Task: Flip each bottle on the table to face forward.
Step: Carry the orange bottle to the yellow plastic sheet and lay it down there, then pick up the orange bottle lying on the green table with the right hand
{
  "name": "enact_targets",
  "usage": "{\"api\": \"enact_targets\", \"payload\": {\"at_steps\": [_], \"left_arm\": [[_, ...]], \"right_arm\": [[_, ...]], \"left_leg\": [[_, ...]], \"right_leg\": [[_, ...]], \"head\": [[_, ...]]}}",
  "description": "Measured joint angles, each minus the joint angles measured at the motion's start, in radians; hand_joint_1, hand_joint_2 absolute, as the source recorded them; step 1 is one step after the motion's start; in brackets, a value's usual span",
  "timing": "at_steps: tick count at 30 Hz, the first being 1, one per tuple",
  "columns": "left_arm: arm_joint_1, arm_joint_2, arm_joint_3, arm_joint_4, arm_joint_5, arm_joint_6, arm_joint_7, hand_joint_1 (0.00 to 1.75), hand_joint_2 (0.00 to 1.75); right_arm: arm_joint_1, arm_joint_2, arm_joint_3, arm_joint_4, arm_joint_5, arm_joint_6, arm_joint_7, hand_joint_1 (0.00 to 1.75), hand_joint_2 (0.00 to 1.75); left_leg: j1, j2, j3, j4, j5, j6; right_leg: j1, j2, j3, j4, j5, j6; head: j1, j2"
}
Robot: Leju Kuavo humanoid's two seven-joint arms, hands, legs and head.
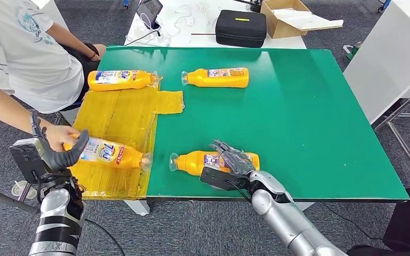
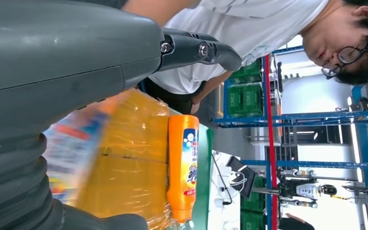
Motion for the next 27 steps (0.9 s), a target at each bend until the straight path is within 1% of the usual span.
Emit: {"api": "enact_targets", "payload": {"at_steps": [7,11,13,15,17,27], "left_arm": [[0.000,-0.005,0.000,0.024,-0.009,-0.012,0.000,0.00,1.75],[-0.001,-0.009,0.000,0.042,-0.015,-0.017,0.000,0.00,1.75],[-0.002,-0.011,0.000,0.051,-0.016,-0.019,0.000,0.00,1.75],[-0.005,-0.012,0.000,0.061,-0.016,-0.022,0.000,0.00,1.75],[-0.010,-0.014,0.000,0.072,-0.016,-0.026,0.000,0.00,1.75],[-0.028,-0.018,0.000,0.114,-0.016,-0.032,0.000,0.00,1.75]], "right_arm": [[-0.024,-0.011,0.026,0.026,0.039,0.005,0.037,0.00,1.75],[-0.044,-0.013,0.041,0.047,0.055,0.024,0.054,0.01,1.75],[-0.059,-0.013,0.050,0.061,0.061,0.040,0.059,0.72,1.75],[-0.073,-0.014,0.059,0.077,0.064,0.056,0.062,1.58,1.75],[-0.088,-0.014,0.069,0.094,0.064,0.068,0.063,1.75,1.75],[-0.125,-0.015,0.096,0.142,0.061,0.081,0.057,1.75,1.75]], "left_leg": [[0.000,0.001,0.000,0.000,0.000,0.000],[0.000,0.001,0.000,0.000,0.000,0.000],[0.000,0.001,0.001,0.000,0.000,0.000],[0.000,0.001,0.001,0.000,0.000,0.000],[0.000,0.001,0.002,0.000,0.000,0.000],[0.000,0.001,0.003,0.000,0.000,0.000]], "right_leg": [[0.000,0.000,0.000,0.000,0.000,0.000],[0.000,0.000,0.000,0.000,0.000,0.000],[0.000,0.000,0.000,0.000,0.000,0.000],[0.000,0.000,0.001,0.000,0.000,0.000],[0.000,0.000,0.001,0.000,0.000,0.000],[0.000,0.000,0.002,0.000,0.000,0.000]], "head": [[0.000,0.000],[0.000,0.000],[0.000,0.000],[0.000,0.000],[0.000,0.000],[0.000,0.000]]}}
